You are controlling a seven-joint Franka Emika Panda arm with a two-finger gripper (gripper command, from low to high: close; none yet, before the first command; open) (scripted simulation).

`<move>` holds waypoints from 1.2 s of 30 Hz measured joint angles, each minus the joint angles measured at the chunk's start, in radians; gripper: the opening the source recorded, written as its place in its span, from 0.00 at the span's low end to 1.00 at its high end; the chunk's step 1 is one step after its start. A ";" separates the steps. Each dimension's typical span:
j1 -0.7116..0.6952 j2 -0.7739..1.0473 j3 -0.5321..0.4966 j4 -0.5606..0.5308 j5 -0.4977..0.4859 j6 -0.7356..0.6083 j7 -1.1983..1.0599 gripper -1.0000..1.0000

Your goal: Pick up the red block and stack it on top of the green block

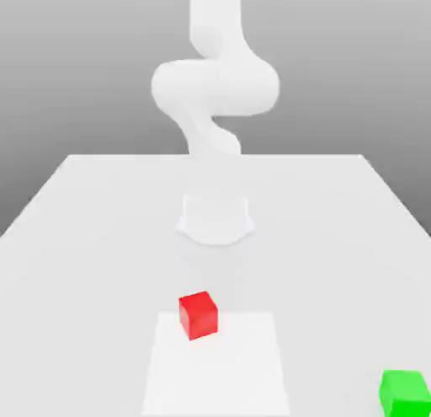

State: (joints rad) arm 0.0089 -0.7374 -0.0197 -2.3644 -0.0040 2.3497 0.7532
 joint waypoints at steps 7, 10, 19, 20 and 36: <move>0.031 0.212 -0.065 -0.211 -0.017 0.165 -0.154 0.50; 0.042 0.305 -0.091 -0.303 -0.024 0.236 -0.223 0.50; 0.073 0.709 -0.145 -0.541 -0.003 0.542 -0.454 0.50; 0.068 0.753 -0.135 -0.540 0.024 0.578 -0.478 0.50; -0.006 0.759 -0.067 -0.545 0.015 0.581 -0.476 0.00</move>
State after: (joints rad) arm 0.0027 0.0215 -0.0865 -2.9090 0.0113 2.9304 0.2774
